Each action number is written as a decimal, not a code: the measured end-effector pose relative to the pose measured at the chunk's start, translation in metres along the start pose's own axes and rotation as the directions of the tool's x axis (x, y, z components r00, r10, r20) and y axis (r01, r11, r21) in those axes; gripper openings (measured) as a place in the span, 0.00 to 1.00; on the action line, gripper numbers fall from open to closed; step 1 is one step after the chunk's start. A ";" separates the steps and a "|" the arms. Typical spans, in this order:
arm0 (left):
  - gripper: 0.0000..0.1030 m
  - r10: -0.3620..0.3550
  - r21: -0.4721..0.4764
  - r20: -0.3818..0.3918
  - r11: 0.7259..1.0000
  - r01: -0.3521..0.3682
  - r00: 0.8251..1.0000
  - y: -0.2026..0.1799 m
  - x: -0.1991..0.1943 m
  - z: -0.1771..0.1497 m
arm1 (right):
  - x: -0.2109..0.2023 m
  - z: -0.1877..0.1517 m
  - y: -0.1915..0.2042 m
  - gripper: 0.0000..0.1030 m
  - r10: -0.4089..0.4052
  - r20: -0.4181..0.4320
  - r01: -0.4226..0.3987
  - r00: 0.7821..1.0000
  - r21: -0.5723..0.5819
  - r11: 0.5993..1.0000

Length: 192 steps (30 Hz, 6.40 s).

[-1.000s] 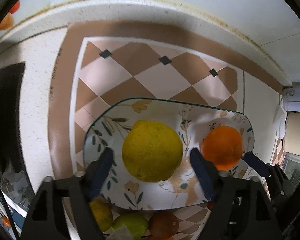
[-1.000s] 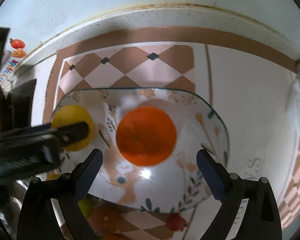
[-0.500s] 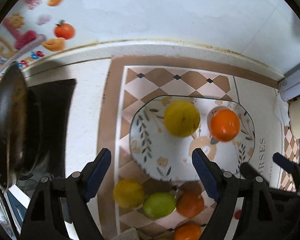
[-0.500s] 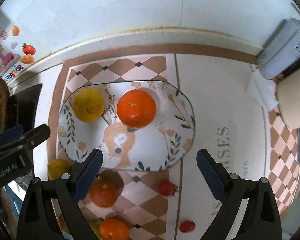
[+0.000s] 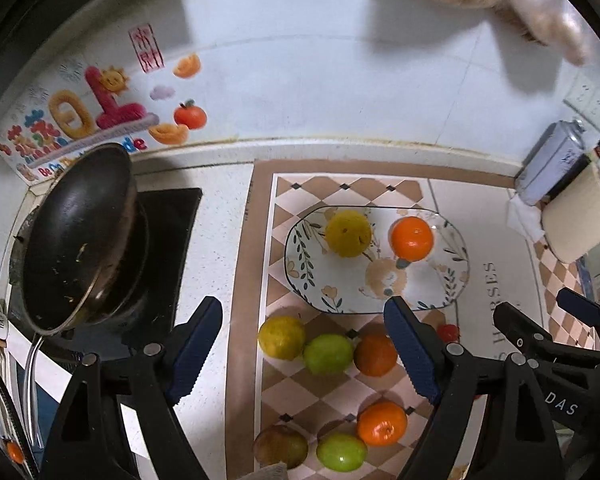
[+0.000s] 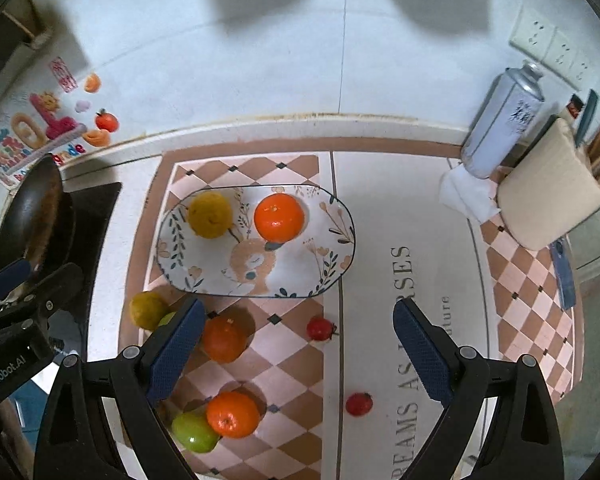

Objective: Organize fruits
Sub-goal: 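Lift both tools away from the plate, then grasp a brown pear with the left tool while the right tool grasps an orange, then place the brown pear on the plate with the left tool while the right tool places the orange, then lift both tools away from the plate, then grasp a yellow citrus with the left tool while the right tool grasps a dark orange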

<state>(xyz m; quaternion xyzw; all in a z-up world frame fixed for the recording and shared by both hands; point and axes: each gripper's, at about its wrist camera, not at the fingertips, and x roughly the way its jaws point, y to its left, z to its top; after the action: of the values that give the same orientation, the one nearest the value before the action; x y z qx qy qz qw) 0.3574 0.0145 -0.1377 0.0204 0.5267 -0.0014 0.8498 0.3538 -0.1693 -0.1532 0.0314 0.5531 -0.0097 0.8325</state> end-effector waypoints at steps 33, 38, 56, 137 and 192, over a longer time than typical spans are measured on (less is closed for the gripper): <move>0.95 -0.017 -0.204 -0.423 0.976 -0.077 0.906 0.059 0.100 -0.147 | 0.159 -0.141 0.035 0.68 0.364 -0.445 -0.282 0.818 0.241 0.929; 0.95 -0.042 -0.198 -0.484 0.978 -0.063 0.874 0.047 0.124 -0.155 | 0.150 -0.139 0.032 0.64 0.276 -0.442 -0.237 0.854 0.143 0.961; 0.64 -0.019 -0.122 -0.455 0.992 -0.042 0.890 0.025 0.134 -0.173 | 0.151 -0.143 0.004 0.64 0.252 -0.443 -0.218 0.860 0.127 0.968; 0.85 -0.035 -0.046 -0.120 0.999 0.030 0.992 0.015 0.040 -0.019 | 0.039 -0.014 -0.008 0.94 0.053 -0.123 -0.049 0.991 0.030 0.998; 0.98 -0.288 -0.475 -0.426 0.878 0.059 0.858 0.081 0.175 -0.046 | 0.192 -0.062 0.041 0.56 0.407 -0.356 -0.363 0.841 0.186 0.913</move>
<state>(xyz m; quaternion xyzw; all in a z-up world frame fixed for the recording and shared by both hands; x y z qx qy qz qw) 0.3959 0.1006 -0.3126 -0.2238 0.7080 0.0454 0.6683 0.3733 -0.1208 -0.3523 0.1898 0.6872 0.1334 0.6884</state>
